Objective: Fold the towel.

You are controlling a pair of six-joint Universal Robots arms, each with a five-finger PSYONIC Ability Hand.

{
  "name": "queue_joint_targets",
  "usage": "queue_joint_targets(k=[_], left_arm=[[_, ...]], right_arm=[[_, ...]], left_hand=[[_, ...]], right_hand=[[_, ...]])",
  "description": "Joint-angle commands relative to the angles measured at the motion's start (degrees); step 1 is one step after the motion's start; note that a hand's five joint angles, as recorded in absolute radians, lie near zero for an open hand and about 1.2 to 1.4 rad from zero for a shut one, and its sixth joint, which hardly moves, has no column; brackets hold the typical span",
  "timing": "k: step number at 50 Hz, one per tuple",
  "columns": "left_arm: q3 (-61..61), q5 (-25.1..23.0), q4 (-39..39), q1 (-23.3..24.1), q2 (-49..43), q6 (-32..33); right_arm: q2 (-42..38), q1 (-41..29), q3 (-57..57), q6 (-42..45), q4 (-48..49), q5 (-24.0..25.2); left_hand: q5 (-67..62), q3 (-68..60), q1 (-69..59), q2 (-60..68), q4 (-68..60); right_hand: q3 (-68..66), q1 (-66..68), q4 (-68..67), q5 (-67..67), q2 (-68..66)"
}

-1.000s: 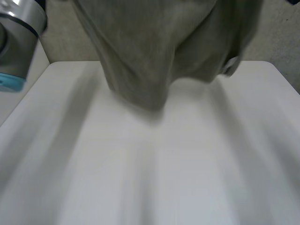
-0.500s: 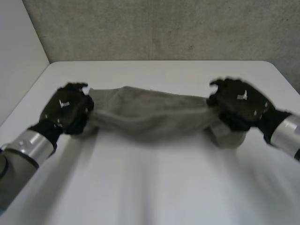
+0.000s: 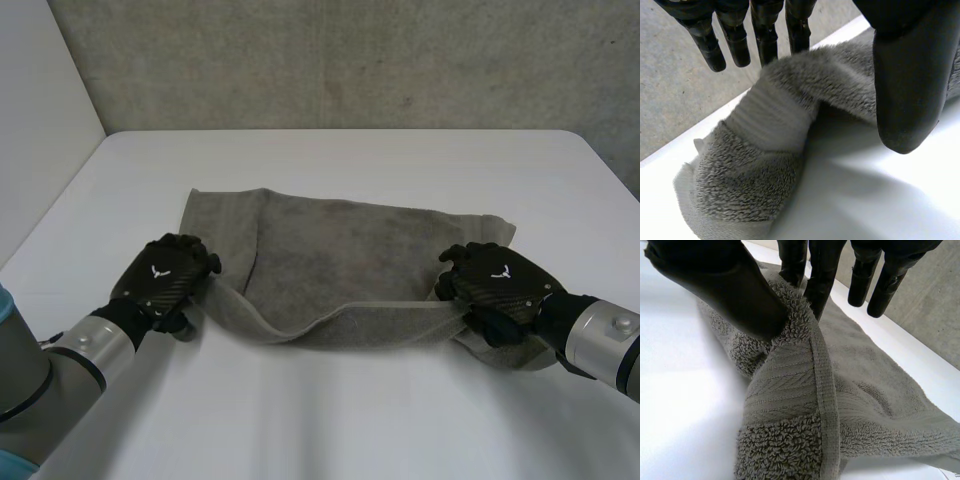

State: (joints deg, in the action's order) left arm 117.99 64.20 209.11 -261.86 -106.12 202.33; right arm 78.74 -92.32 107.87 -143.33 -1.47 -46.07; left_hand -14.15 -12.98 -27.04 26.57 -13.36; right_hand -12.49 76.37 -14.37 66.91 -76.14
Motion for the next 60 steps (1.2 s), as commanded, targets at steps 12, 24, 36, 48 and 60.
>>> queue_joint_targets(k=[12, 24, 36, 48, 60], left_arm=[[-2.14, -0.21, -1.42, -2.78, -1.37, 6.05], [-7.78, -1.09, -12.41, -3.31, -1.11, 6.76], [-7.86, -1.0, -15.83, -5.33, 0.03, 10.71], [-4.17, -2.32, -19.88, -8.5, 7.86, 10.54], [-2.41, -5.83, -20.67, -15.7, 10.58, 10.36]], right_arm=[[0.01, 0.47, 0.5, -0.1, 0.07, -0.07], [0.1, 1.17, 0.58, -0.02, -0.28, -0.51], [0.54, 3.98, -1.35, -0.54, -8.35, -5.78], [-1.4, 3.55, -0.91, -0.81, -11.1, -7.9], [-5.26, 3.37, -1.17, -4.94, -11.18, -7.9]], left_hand=[[-0.52, 2.98, 2.37, -1.9, 3.36], [-25.76, 2.98, -22.88, 23.34, 3.36], [-55.85, 2.98, -52.96, 53.43, 3.36], [-55.85, 2.98, -52.96, 53.43, 3.36], [-55.85, 2.98, -52.96, 53.43, 3.36]], right_hand=[[2.49, 3.63, 4.37, 3.09, -3.86], [2.49, 3.63, 4.37, 3.09, -3.86], [2.49, 3.63, 4.37, 3.09, -3.86], [2.49, -8.25, 4.37, -8.79, 8.02], [2.49, -20.18, 4.37, -20.72, 19.95]])
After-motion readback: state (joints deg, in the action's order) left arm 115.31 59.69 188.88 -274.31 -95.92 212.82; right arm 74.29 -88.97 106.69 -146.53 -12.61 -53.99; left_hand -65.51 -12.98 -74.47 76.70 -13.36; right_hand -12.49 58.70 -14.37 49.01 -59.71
